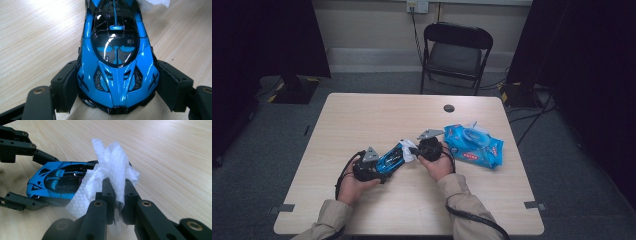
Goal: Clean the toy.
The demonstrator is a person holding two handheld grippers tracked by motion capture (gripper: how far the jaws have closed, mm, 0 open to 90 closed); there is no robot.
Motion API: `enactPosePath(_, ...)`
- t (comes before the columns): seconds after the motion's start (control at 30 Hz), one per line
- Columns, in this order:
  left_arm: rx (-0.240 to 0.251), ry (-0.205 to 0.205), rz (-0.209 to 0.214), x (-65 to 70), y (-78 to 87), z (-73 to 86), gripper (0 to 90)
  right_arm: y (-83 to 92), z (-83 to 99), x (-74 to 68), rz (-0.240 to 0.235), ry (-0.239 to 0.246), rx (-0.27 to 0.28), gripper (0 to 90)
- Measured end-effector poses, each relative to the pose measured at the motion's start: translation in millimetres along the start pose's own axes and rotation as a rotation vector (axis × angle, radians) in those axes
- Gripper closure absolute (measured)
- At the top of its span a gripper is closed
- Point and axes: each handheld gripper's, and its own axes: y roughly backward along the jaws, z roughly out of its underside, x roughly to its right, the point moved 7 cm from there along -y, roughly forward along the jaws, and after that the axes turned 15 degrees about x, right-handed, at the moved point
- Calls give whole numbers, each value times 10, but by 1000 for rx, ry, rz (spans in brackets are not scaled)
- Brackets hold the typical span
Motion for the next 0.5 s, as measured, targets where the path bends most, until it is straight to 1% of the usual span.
enactPosePath(0.03, -5, -6, 2, -3, 3, 2, 253, 0, 1, 1, 1, 3, -1, 834)
enactPosePath(0.07, 0, 0, 0, 0, 0, 0, 253, -1, 2, 4, 2, 5, -3, 835)
enactPosePath(0.2, -5, -5, 2, -3, 3, 2, 253, 1, -14, 17, 15, 12, 0, 835)
enactPosePath(0.27, -4, -5, 2, -3, 3, 1, 253, 1, -14, 26, 11, 1, -3, 835)
enactPosePath(0.4, -6, -6, 2, -4, 4, 2, 253, 15, -26, 77, 35, 9, -2, 835)
enactPosePath(0.47, -4, -4, 2, -3, 3, 1, 253, 17, -18, 99, 23, -6, -3, 834)
enactPosePath(0.5, 0, 1, 1, 0, 0, 0, 253, 22, -16, 112, 33, -2, -6, 834)
